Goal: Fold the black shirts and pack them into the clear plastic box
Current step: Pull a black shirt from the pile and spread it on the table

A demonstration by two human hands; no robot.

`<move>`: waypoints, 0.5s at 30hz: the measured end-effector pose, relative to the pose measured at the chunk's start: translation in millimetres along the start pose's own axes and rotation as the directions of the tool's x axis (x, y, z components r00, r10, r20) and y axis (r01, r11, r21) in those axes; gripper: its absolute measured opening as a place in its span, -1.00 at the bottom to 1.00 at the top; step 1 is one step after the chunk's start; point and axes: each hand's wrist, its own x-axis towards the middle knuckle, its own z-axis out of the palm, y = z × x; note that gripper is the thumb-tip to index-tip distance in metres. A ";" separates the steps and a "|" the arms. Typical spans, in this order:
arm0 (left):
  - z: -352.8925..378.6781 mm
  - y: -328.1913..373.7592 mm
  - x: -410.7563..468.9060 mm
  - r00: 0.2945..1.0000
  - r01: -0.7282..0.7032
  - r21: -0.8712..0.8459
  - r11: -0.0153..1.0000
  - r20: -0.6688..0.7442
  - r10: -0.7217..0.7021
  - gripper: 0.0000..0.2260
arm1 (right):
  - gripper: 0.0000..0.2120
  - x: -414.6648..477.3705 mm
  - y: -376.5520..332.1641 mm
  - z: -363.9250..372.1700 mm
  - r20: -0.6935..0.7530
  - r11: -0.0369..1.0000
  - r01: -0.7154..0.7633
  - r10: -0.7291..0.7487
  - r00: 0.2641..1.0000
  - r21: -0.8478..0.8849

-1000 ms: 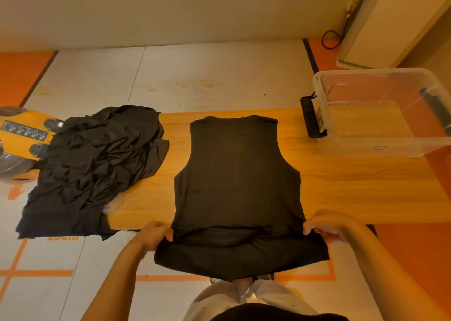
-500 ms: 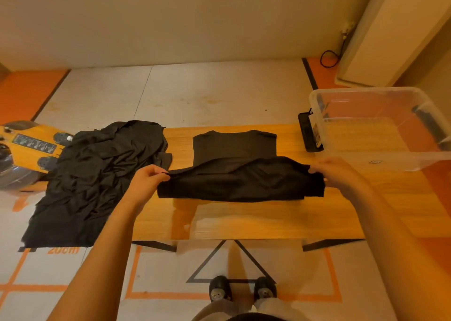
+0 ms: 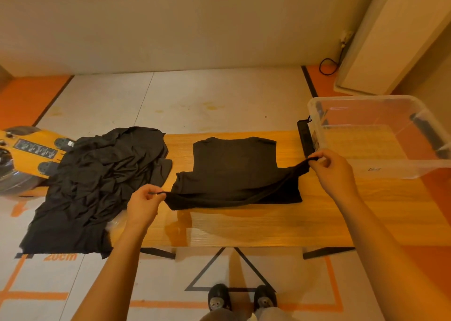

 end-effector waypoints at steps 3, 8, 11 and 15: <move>-2.2 39.3 1.0 0.968 -0.182 -0.032 0.983 -0.181 0.174 -0.92 | -0.93 -9.1 -17.8 9.8 0.149 0.993 0.044 -0.027 0.988 -0.110; 15.9 154.0 11.9 0.822 -0.564 -0.167 0.808 -0.208 0.531 -0.94 | -0.93 -65.0 -56.4 46.2 0.676 0.982 -0.177 0.089 0.732 0.063; 42.2 210.3 -4.9 0.661 -0.733 -0.188 0.654 0.029 0.750 -0.92 | -0.82 -96.0 -58.7 79.0 0.809 0.856 -0.456 0.080 0.582 0.243; 79.4 198.3 -32.1 0.487 -0.757 -0.144 0.637 0.527 0.697 -0.59 | -0.67 -120.9 -31.3 117.0 0.894 0.852 -0.519 0.182 0.409 0.064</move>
